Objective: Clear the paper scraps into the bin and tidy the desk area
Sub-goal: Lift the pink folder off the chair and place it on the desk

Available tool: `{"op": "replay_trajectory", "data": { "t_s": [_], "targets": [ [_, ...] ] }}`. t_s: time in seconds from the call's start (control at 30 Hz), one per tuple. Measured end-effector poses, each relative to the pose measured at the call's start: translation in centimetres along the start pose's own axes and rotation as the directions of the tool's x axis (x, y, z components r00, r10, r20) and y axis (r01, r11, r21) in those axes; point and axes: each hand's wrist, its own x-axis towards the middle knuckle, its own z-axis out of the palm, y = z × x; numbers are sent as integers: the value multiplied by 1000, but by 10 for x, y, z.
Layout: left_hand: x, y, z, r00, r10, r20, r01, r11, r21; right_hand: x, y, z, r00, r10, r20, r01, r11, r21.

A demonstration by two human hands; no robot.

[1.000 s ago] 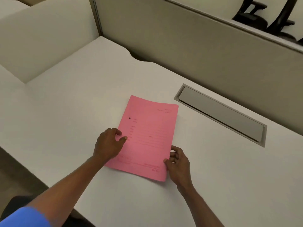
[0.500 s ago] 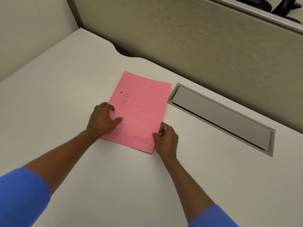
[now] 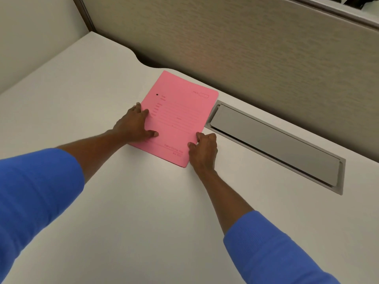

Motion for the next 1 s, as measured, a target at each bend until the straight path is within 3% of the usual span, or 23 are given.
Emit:
{"op": "replay_trajectory", "data": {
  "t_s": [0.47, 0.67, 0.87, 1.0],
  "targets": [
    [38, 7, -8, 1000, -4, -23, 5, 998, 64, 29, -1, 19, 998, -51, -22, 50, 997, -63],
    [33, 10, -9, 1000, -20, -25, 21, 997, 69, 26, 3, 16, 999, -18, -31, 19, 998, 56],
    [1, 25, -16, 983, -3, -185, 30, 989, 142, -7, 25, 11, 985, -95, -147, 113, 986, 121],
    [-41, 33, -17, 964, -26, -266, 25, 1000, -6, -42, 45, 3, 985, -108, -137, 124, 986, 108]
  ]
}}
